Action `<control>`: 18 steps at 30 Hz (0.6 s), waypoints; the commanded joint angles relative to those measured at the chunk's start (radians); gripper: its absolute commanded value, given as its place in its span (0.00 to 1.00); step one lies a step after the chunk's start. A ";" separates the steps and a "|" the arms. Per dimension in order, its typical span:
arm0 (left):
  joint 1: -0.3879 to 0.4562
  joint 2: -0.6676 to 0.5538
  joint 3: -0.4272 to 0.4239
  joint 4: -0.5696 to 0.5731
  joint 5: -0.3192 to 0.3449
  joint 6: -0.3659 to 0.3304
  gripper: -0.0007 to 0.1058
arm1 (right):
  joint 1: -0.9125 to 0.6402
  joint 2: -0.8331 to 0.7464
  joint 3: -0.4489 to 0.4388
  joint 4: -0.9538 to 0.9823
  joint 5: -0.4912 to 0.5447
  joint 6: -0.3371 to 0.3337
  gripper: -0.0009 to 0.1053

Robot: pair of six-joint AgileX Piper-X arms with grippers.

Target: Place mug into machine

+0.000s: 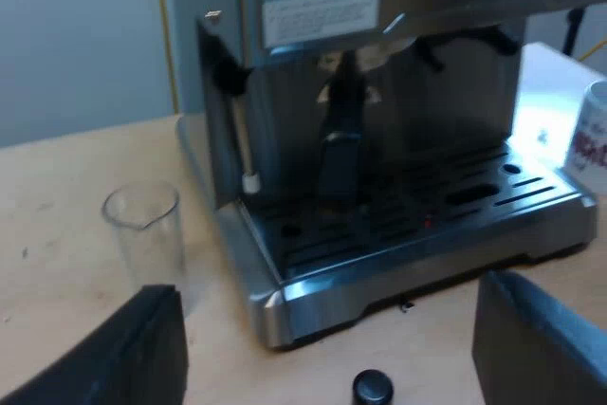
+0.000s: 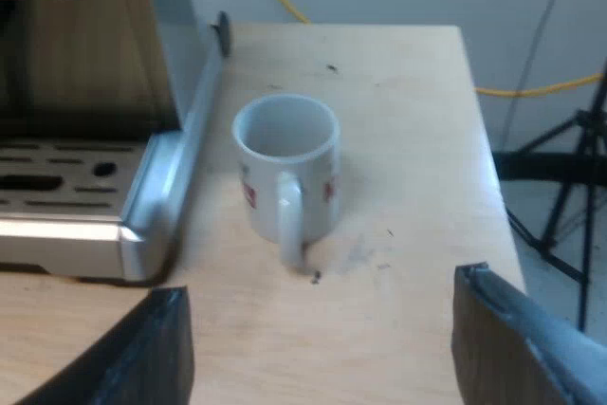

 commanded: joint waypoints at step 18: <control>-0.347 0.359 -0.005 -0.386 0.034 -0.009 0.61 | 0.174 0.368 -0.015 -0.218 -0.003 0.034 0.57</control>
